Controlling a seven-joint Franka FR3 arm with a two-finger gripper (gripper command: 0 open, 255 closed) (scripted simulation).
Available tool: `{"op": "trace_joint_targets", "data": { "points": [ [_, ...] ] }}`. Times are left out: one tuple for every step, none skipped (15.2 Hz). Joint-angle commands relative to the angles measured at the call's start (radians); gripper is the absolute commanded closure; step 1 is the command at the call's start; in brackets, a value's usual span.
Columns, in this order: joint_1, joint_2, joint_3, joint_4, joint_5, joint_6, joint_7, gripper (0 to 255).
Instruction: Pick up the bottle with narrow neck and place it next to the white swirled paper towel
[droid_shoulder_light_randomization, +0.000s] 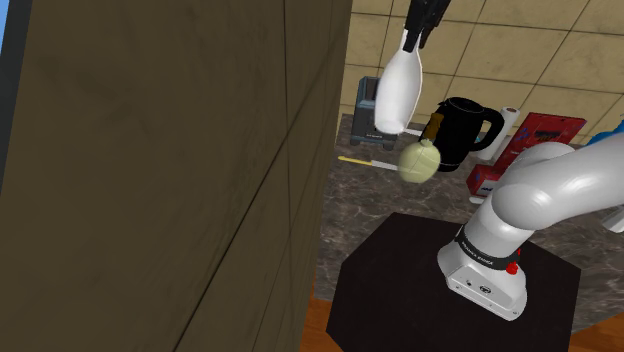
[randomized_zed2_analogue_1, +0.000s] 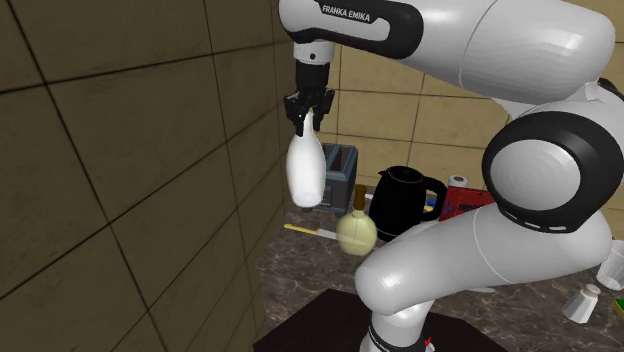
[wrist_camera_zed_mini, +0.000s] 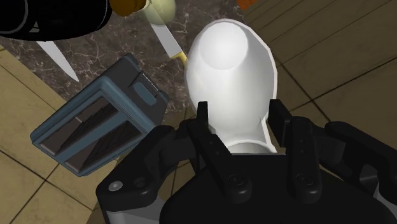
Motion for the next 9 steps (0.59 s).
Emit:
{"op": "trace_joint_targets", "data": {
  "points": [
    [0.0,0.016,-0.002,0.041,-0.001,-0.025,-0.002,255],
    [0.0,0.022,-0.002,0.059,-0.001,-0.037,-0.002,255],
    [0.0,0.028,-0.002,0.078,0.0,-0.05,-0.002,255],
    [0.0,0.035,-0.002,0.097,0.0,-0.062,-0.002,255],
    [0.0,0.042,-0.002,0.116,0.0,-0.074,-0.002,255],
    [0.0,0.049,-0.002,0.135,0.0,-0.086,-0.001,255],
    [0.0,0.056,-0.002,0.155,0.0,-0.099,-0.001,255],
    [0.0,0.063,-0.002,0.175,0.0,-0.111,-0.001,255],
    [0.001,0.071,-0.002,0.195,0.0,-0.124,-0.001,255]
  ]
}}
